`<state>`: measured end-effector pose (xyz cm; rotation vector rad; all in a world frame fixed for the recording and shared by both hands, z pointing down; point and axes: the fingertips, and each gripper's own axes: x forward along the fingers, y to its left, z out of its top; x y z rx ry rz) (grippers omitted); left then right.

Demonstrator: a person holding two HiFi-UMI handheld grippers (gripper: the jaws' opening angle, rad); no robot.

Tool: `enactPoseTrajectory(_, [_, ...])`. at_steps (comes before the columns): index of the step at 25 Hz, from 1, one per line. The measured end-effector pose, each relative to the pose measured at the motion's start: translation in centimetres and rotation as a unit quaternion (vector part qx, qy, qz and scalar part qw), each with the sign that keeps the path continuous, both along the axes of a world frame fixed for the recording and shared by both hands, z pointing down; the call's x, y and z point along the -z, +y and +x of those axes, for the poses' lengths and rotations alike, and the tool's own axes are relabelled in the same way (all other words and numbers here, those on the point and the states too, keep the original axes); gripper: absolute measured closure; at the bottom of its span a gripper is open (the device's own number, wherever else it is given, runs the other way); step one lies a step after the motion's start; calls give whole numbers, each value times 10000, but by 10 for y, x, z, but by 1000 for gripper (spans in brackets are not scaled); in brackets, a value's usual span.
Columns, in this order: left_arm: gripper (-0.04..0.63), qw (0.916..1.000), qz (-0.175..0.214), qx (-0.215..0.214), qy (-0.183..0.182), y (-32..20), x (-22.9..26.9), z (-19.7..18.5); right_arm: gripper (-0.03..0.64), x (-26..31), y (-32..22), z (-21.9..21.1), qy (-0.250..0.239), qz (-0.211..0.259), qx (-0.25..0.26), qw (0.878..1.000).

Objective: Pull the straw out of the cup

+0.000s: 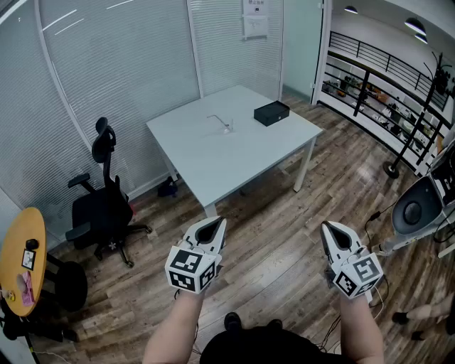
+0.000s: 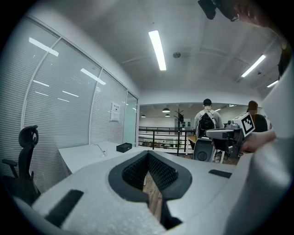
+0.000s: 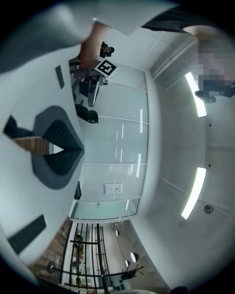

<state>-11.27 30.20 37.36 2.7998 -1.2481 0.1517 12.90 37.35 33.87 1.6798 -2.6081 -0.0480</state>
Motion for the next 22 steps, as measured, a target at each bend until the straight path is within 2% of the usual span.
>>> enactPoseTrajectory(8, [586,9995,-185,262,28,-21,-14,-38,614,0,-18,-26,-48,-35,-139,9999])
enactPoseTrajectory(16, [586,9999,-11,117,-2,-28,-19,-66,612,4,-34,-72,-138,-189,37,9997])
enactPoseTrajectory(22, [586,9999,-19,120,48,-40,-23,-71,611,3,-52,-89,-119,-294,225,9992])
